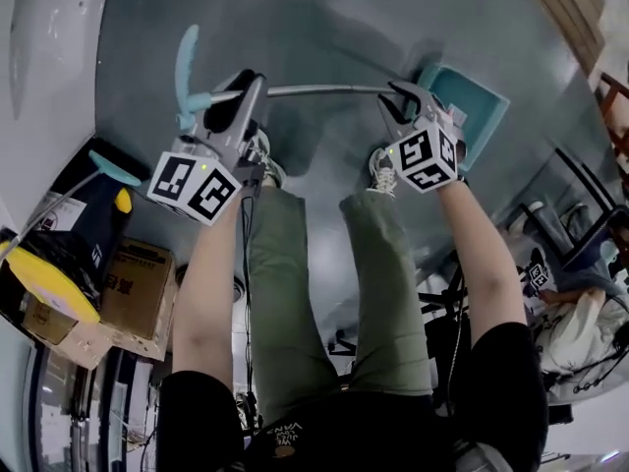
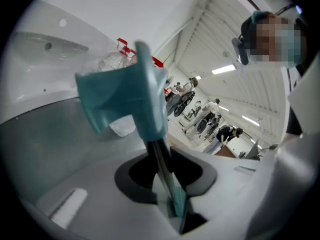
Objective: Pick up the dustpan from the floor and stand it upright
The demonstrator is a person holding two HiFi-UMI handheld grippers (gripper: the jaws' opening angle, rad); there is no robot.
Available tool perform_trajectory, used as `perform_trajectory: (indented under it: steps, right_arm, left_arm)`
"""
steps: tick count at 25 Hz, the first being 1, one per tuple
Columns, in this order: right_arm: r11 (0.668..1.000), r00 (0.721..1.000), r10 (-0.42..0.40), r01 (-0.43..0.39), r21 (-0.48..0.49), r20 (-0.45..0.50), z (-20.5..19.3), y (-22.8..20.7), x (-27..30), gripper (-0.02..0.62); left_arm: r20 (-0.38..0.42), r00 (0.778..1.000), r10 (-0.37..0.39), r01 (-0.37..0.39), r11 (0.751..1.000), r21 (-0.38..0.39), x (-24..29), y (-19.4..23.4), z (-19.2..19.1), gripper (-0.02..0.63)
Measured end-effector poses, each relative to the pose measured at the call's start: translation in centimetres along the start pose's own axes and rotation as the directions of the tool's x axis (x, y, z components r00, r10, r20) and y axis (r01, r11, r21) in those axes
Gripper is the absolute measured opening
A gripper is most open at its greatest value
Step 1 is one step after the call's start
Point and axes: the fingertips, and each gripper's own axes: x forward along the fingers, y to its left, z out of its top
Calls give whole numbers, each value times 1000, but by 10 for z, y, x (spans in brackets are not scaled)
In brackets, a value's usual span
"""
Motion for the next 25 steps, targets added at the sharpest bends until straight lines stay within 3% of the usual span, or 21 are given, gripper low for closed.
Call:
perform_trajectory:
  steps: [5,11,19,25]
  right_arm:
    - [990,972,-122,104,97,199,81,-17,-89,84]
    - [956,922,-231,157,246,312,148,-28,-174,84]
    - [950,874,-259,153,273,410,218,-17,-231,84]
    - [952,836,-277,174,251,473,276,-8,-254,84]
  left_arm:
    - [6,999,-38,37,997,67,-9,-32,24,129]
    - [26,998,-51,47,992,120,-29,-57,70,126]
    - [72,997,-8,-8,975,222,-87,-50,136,126]
    - [92,994,67,-94,940,329,-150,-23,164,126]
